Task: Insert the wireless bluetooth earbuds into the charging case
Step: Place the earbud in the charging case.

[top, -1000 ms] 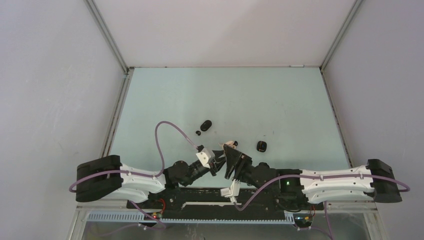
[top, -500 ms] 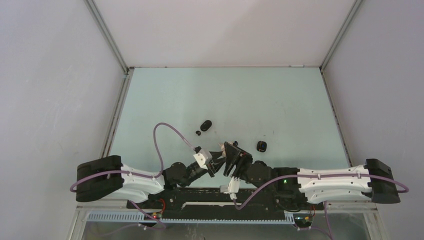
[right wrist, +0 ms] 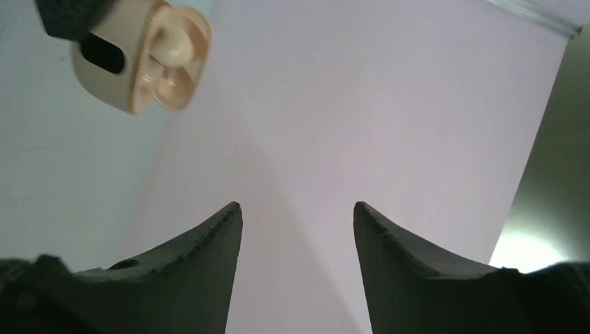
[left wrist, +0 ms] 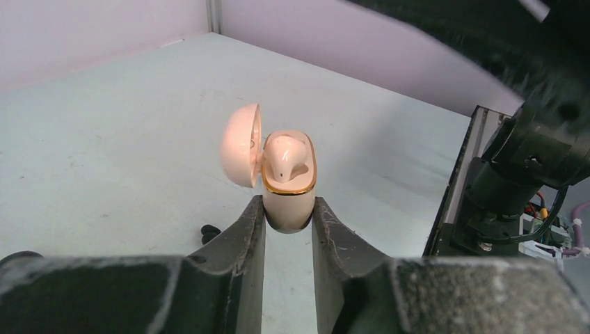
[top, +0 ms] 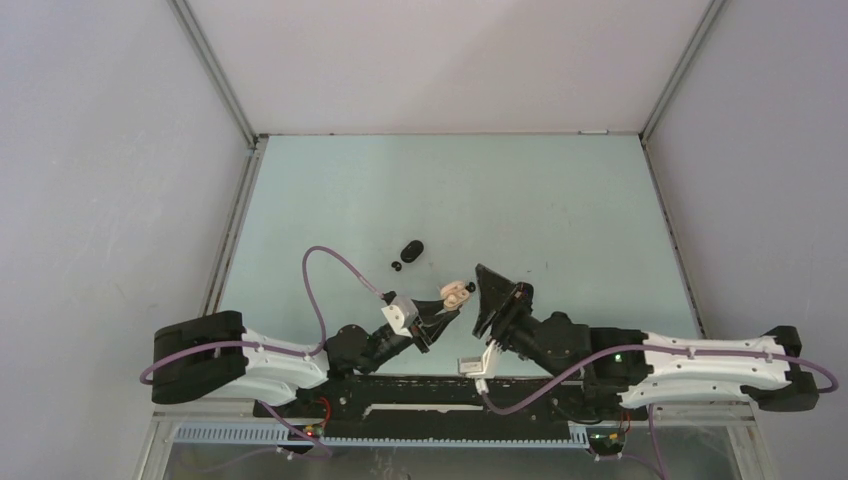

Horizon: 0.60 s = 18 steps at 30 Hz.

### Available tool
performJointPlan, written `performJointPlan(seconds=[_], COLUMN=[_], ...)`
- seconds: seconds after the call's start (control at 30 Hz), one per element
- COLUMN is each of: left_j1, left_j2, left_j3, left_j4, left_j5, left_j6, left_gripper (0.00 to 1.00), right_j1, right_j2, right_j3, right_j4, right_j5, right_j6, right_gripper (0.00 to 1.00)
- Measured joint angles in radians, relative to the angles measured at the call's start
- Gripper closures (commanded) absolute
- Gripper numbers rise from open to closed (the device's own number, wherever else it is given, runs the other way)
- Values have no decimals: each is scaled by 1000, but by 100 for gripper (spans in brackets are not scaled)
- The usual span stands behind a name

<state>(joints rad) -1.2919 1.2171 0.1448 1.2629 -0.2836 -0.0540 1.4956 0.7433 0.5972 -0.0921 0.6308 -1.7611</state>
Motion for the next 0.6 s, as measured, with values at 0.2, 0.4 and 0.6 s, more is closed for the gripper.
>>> performJointPlan(seconds=[0.2, 0.4, 0.6], left_j1=[0, 0, 0], left_j2=[0, -5, -14], left_j3=[0, 0, 3], left_j4=[0, -6, -57], left_j5=[18, 97, 167], left_j6=[0, 12, 62], left_gripper=[100, 100, 99], right_j1=[-85, -433, -965], right_j2=[-34, 26, 416], right_j3=[189, 485, 1046], right_j4=[-261, -627, -952], right_j5=[-29, -382, -984], right_j6=[328, 719, 1068], right_gripper=[40, 50, 74])
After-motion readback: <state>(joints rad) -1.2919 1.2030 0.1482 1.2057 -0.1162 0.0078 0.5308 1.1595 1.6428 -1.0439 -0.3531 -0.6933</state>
